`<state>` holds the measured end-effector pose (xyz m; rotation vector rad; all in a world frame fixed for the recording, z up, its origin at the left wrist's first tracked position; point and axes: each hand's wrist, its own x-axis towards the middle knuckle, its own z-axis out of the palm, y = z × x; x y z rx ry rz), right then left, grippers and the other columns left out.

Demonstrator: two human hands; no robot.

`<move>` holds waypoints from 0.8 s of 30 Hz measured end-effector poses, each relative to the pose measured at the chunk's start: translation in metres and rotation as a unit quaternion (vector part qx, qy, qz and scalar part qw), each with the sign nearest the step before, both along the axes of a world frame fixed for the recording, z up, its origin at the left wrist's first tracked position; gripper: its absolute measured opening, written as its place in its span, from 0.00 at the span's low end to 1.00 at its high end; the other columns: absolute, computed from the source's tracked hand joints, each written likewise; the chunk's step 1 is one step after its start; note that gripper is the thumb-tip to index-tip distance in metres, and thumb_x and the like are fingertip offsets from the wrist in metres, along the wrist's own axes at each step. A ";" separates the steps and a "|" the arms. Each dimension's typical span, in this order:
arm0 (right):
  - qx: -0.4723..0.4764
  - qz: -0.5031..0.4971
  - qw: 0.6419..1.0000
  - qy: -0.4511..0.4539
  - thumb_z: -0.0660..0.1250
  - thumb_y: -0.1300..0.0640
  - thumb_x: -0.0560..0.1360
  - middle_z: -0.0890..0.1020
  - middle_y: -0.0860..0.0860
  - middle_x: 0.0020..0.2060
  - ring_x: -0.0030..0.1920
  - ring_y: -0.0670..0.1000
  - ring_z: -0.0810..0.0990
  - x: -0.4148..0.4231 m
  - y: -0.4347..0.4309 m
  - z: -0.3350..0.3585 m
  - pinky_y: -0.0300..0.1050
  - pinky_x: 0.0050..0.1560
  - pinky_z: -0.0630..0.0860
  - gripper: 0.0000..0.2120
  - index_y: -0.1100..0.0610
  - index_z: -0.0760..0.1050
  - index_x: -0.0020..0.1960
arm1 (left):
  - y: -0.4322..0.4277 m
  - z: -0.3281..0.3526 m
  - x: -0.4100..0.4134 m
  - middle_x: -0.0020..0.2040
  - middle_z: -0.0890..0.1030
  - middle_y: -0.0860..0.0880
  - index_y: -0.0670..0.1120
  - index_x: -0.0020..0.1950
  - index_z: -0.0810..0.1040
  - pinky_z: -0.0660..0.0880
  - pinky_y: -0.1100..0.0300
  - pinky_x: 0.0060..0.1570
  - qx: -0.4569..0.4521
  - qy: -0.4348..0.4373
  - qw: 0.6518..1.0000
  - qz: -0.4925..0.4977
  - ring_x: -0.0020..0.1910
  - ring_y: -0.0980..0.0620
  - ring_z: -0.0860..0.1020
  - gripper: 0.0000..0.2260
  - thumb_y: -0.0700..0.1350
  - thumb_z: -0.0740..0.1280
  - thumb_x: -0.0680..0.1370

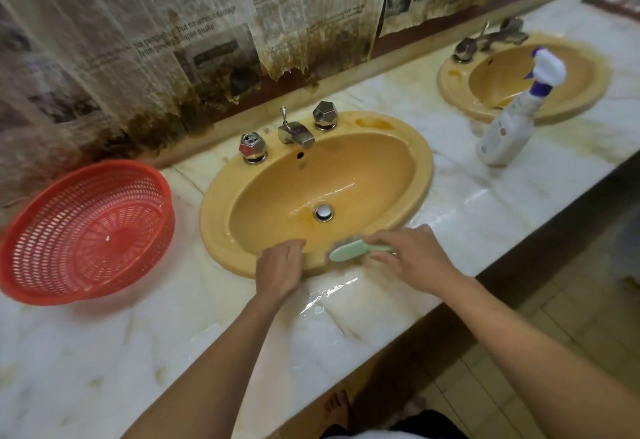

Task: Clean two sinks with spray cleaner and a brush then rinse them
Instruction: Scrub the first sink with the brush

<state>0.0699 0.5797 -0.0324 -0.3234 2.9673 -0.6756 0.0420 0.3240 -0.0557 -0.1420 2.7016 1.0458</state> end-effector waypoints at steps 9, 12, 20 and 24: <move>-0.025 -0.007 0.999 -0.037 0.69 0.46 0.78 0.83 0.42 0.43 0.49 0.48 0.79 -0.033 0.049 -0.006 0.50 0.54 0.64 0.08 0.41 0.79 0.57 | 0.063 -0.006 -0.007 0.53 0.83 0.50 0.50 0.52 0.79 0.58 0.54 0.52 -0.094 -0.029 0.994 -0.052 0.53 0.47 0.76 0.19 0.50 0.49 0.85; -0.006 0.055 0.998 -0.013 0.68 0.46 0.78 0.84 0.42 0.46 0.51 0.47 0.78 -0.045 0.058 -0.008 0.50 0.54 0.63 0.09 0.41 0.79 0.58 | 0.077 -0.004 -0.015 0.56 0.83 0.48 0.49 0.54 0.82 0.59 0.53 0.57 -0.116 -0.061 0.990 -0.042 0.58 0.45 0.76 0.25 0.55 0.46 0.86; 0.108 -0.013 0.992 -0.066 0.58 0.41 0.81 0.81 0.52 0.45 0.47 0.58 0.79 -0.108 0.117 0.024 0.47 0.39 0.70 0.13 0.44 0.79 0.55 | 0.117 0.000 -0.022 0.56 0.83 0.45 0.46 0.59 0.82 0.58 0.55 0.58 -0.122 -0.091 0.986 0.066 0.59 0.44 0.76 0.28 0.56 0.44 0.86; 0.080 0.107 0.984 -0.119 0.59 0.45 0.81 0.81 0.53 0.49 0.51 0.58 0.79 -0.090 0.057 0.030 0.46 0.41 0.68 0.13 0.47 0.80 0.54 | 0.122 0.000 -0.020 0.67 0.79 0.47 0.50 0.64 0.78 0.57 0.56 0.61 -0.086 -0.079 0.983 0.139 0.67 0.45 0.73 0.22 0.52 0.45 0.87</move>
